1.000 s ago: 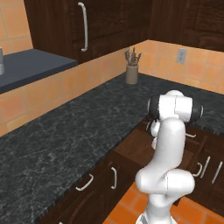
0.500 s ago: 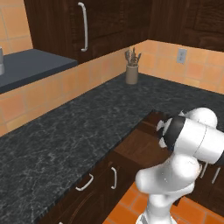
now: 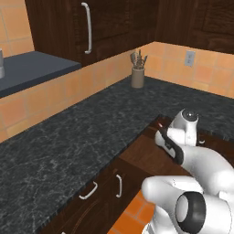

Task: Take a straw from the drawer in front and place it inside the glass cup on the dining counter.

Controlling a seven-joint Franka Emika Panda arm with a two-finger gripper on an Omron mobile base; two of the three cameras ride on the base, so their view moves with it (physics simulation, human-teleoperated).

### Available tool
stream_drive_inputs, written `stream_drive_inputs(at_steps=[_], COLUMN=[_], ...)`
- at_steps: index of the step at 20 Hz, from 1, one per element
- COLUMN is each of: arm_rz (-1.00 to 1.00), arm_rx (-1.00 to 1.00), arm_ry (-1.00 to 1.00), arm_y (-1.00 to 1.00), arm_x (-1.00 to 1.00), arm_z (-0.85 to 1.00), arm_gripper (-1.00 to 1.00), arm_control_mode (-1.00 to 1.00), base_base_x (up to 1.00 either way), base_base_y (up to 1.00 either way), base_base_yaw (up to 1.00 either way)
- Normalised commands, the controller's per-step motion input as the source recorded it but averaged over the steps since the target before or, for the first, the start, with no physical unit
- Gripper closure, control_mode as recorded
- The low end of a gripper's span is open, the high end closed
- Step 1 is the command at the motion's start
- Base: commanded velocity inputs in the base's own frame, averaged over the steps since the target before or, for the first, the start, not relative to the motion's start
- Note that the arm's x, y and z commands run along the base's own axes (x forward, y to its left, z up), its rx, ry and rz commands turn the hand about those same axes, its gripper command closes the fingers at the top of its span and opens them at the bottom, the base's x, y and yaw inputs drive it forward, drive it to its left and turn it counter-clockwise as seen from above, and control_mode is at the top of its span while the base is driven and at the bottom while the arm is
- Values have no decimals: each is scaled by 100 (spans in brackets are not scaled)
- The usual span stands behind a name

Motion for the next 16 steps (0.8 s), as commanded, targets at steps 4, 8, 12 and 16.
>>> stream_drive_inputs(at_steps=[4,8,12,16], arm_rz=[41,49,39,35], arm_rx=[-29,-24,-41,-61], arm_ry=[-30,-38,-17,0], arm_y=[42,7,42,74], arm_x=[-22,-19,-11,-39], arm_z=[93,65,18,0], arm_gripper=[100,100,100,100], arm_control_mode=[-100,-100,-100,-100], base_base_x=[0,0,0,0], base_base_y=[0,0,0,0], base_base_yaw=[0,0,0,0])
